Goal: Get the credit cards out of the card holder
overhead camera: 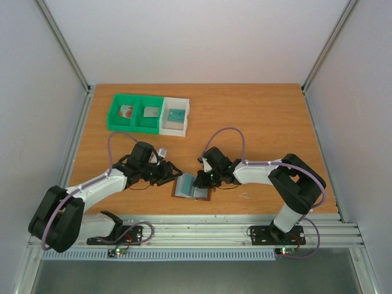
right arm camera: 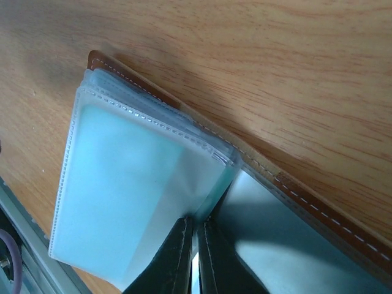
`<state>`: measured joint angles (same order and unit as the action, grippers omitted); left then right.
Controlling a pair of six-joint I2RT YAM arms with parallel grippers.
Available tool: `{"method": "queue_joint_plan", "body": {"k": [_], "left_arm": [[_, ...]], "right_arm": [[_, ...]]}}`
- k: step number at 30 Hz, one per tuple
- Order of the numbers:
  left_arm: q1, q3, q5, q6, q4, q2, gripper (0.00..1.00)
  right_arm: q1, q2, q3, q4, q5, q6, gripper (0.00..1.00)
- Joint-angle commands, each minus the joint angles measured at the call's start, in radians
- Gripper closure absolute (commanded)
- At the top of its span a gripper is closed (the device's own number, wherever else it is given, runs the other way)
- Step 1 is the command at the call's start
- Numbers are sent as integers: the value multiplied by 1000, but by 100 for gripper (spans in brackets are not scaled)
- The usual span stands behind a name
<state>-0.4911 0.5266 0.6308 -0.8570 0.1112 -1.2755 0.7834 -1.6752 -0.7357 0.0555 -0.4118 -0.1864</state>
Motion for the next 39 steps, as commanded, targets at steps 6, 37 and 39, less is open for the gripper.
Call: {"method": "queue_joint_plan", "body": {"k": [6, 37, 39], "left_arm": [[-46, -10, -3, -44, -262, -116, 53], [-135, 44, -59, -48, -241, -189, 71], [-137, 45, -66, -47, -223, -181, 70]], "right_arm": [[-10, 9, 30, 15, 30, 27, 96], [-18, 75, 22, 63, 35, 7, 89], [-18, 89, 12, 91, 37, 6, 86]]}}
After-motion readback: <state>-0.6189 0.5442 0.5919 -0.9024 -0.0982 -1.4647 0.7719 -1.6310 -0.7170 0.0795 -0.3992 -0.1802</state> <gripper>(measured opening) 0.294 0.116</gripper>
